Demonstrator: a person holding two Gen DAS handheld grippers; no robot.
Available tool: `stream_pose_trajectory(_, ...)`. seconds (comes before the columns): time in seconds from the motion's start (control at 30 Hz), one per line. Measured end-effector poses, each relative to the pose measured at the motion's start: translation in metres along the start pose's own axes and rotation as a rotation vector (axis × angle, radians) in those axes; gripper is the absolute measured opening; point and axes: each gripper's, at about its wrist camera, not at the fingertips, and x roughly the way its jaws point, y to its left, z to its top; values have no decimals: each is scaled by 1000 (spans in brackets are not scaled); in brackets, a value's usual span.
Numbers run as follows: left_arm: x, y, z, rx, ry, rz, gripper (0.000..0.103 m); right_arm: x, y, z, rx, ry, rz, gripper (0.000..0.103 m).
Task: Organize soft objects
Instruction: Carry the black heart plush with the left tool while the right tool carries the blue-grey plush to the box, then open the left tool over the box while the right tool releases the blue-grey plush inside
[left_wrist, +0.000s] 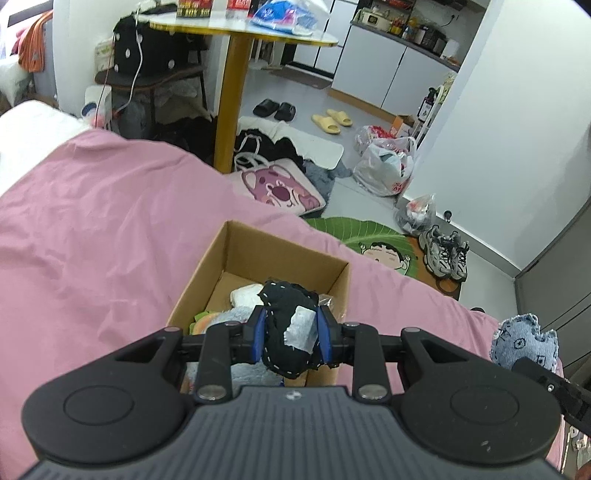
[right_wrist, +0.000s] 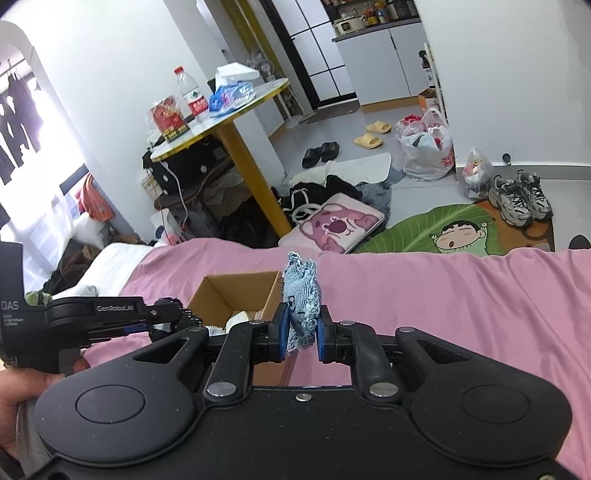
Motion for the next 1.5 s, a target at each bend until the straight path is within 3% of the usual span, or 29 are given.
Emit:
stream_pose_trajectory(0.6,53,16,23,-39,58,-24,30,48,40,-8,-68,106,44,15)
stream_pose_trajectory(1.03,59,41,37,-111,40,-122,44,73,66,-14,-78,159,80,15)
stream_pose_trajectory(1.3,48,52,41,-97,28,-151,52,84,81,-20,-106,182,44,16)
stream_pose_trajectory(1.5,35,63,43,-88,28,-136,58,87,91,-22,-106,189,32,34)
